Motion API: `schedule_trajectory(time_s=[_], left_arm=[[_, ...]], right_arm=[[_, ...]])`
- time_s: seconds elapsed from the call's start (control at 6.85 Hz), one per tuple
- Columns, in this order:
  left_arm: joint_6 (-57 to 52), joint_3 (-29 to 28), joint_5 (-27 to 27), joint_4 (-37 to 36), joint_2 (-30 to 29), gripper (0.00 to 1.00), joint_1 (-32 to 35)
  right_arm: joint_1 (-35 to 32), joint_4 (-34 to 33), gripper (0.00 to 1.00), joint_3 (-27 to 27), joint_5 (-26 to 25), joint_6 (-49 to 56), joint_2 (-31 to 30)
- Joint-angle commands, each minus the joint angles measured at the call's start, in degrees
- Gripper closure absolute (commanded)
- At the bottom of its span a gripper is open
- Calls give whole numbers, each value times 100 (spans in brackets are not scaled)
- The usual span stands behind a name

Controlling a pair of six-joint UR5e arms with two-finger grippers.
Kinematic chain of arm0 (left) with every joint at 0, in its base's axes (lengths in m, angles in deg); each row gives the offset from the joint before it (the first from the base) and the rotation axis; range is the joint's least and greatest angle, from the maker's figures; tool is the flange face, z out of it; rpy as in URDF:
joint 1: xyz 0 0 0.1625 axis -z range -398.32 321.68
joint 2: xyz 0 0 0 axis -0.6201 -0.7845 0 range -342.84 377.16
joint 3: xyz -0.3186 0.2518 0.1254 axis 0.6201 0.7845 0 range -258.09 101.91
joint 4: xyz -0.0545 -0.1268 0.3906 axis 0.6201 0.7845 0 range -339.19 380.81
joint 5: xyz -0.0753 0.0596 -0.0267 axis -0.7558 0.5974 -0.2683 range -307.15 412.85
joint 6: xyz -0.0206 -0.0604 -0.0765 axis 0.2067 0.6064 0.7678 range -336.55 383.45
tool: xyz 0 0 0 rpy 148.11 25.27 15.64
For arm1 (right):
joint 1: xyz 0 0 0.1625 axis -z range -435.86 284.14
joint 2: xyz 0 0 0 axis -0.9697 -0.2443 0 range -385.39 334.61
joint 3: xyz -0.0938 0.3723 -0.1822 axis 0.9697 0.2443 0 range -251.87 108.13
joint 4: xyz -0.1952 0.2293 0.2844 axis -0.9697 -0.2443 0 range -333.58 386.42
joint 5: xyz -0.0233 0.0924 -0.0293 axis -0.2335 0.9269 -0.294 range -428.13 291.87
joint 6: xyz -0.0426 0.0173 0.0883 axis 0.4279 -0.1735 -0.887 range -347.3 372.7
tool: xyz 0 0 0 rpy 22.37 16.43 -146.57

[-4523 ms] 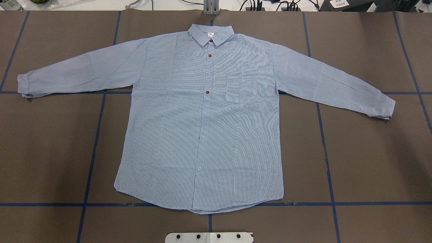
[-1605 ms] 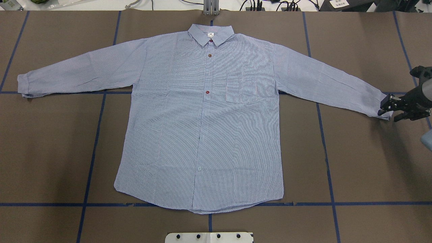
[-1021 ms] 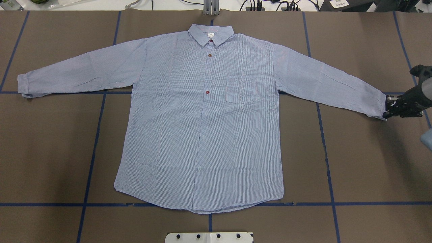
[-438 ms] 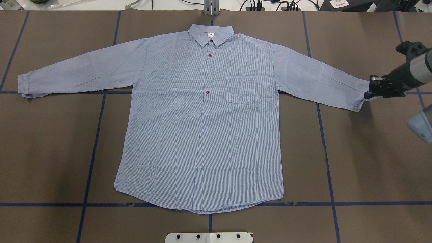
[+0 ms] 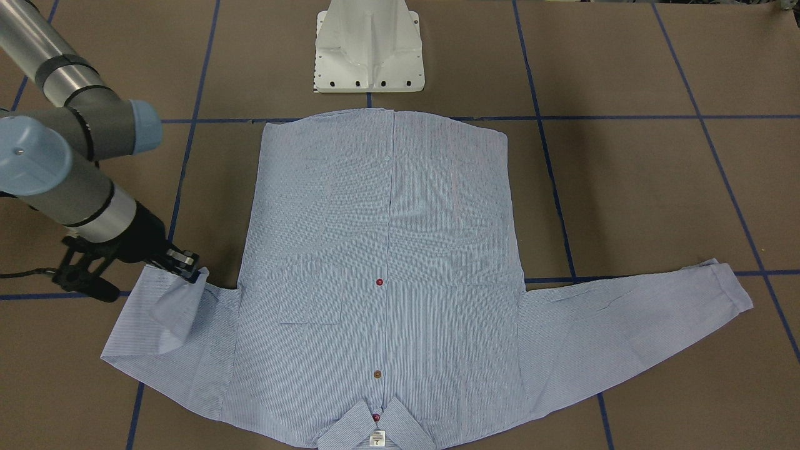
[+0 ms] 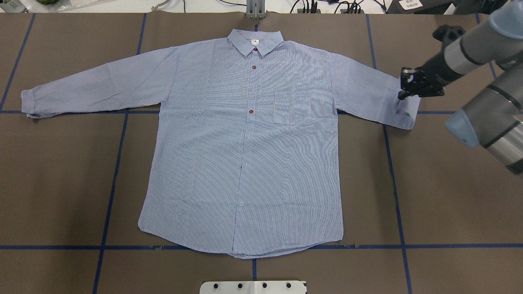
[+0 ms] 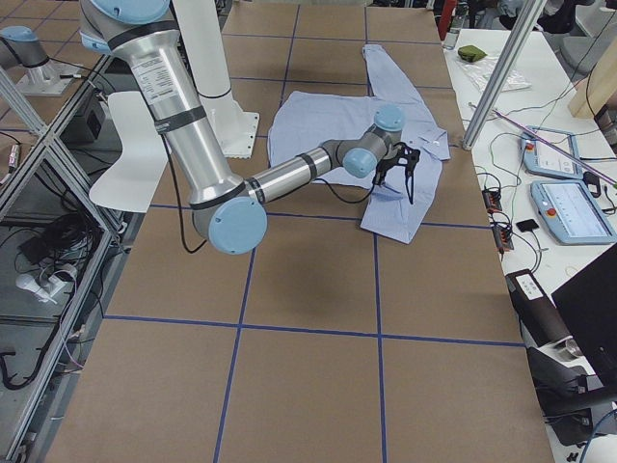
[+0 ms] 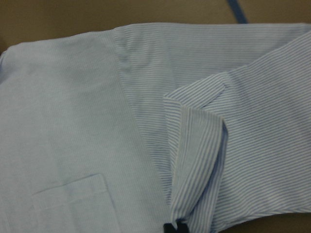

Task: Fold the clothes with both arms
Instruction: 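Carry the sleeve cuff with the right gripper across the shirt toward the collar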

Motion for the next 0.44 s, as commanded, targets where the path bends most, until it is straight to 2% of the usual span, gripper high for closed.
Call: schedule_trajectory(time_s=[0.0,0.15,0.29], left_arm=[[241,-6,-9,0,-3,0,0],[626,-6,-122,130,-20,0,0],[1056,-14,-262,332,-20,0,0]], right_arm=[[550,142,100,1234,-456,-850,1617],[674,875,100,1623,-718,-888,1859],[762,1186,100,2097,-912,-1193,2270]])
